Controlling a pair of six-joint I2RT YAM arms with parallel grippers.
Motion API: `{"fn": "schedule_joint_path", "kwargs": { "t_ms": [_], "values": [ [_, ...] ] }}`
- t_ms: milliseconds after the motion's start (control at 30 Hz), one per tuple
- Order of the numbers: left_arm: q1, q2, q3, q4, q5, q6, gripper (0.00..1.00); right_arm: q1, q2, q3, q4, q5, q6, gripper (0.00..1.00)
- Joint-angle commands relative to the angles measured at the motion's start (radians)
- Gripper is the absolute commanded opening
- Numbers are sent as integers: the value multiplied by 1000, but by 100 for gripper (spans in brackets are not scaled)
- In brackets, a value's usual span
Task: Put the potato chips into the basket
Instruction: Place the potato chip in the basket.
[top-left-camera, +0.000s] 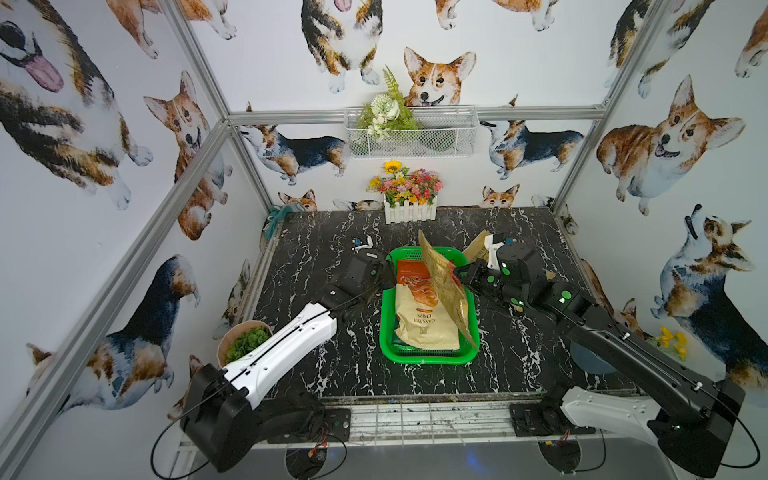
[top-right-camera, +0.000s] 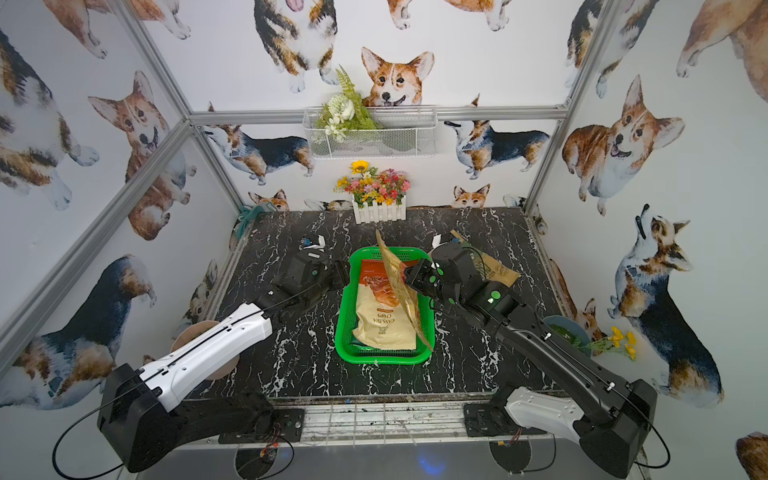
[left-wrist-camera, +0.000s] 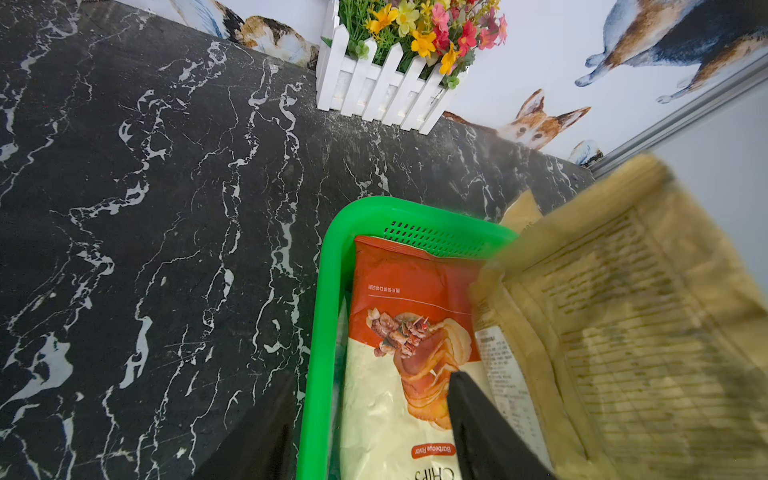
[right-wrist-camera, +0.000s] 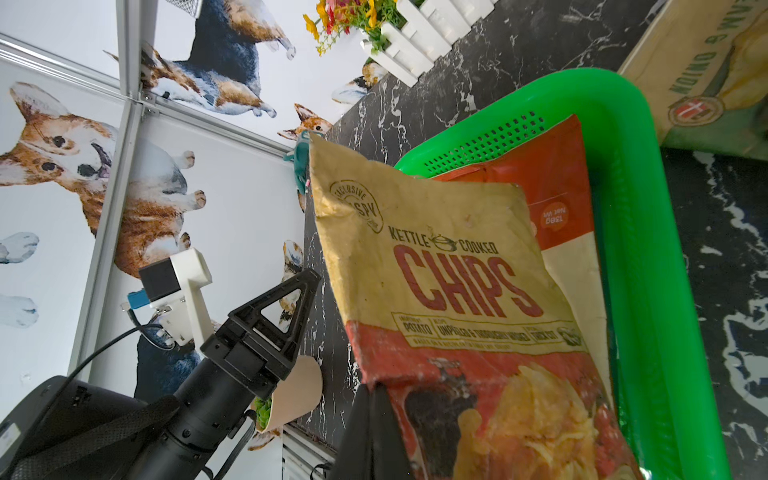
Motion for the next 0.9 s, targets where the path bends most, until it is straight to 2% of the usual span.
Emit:
{"fn": "schedule_joint_path", "kwargs": {
  "t_ms": [0,133,333,533,667,700,800,867],
  "values": [
    [1,-15,-14,7,1,-17,63,4,12,16,61,74,-17,0],
    [2,-37,-36,-3,-12,-23,63,14,25,3,106,92,-32,0],
    [1,-74,-60,-24,-46,-28,63,41,119,-66,159,126,-52,0],
    [1,-94,-74,-32,-59,-29,63,73,197,-94,231,94,-42,0],
    [2,-94,-75,-35,-62,-28,63,87,243,-89,285,29,-42,2],
    [1,-93,-75,-34,-61,-28,63,92,253,-86,292,15,-42,5],
    [1,-89,-73,-31,-59,-25,63,102,288,-73,308,-32,-43,28],
    [1,-84,-71,-30,-58,-23,63,106,314,-61,308,-65,-38,37]
  ]
}}
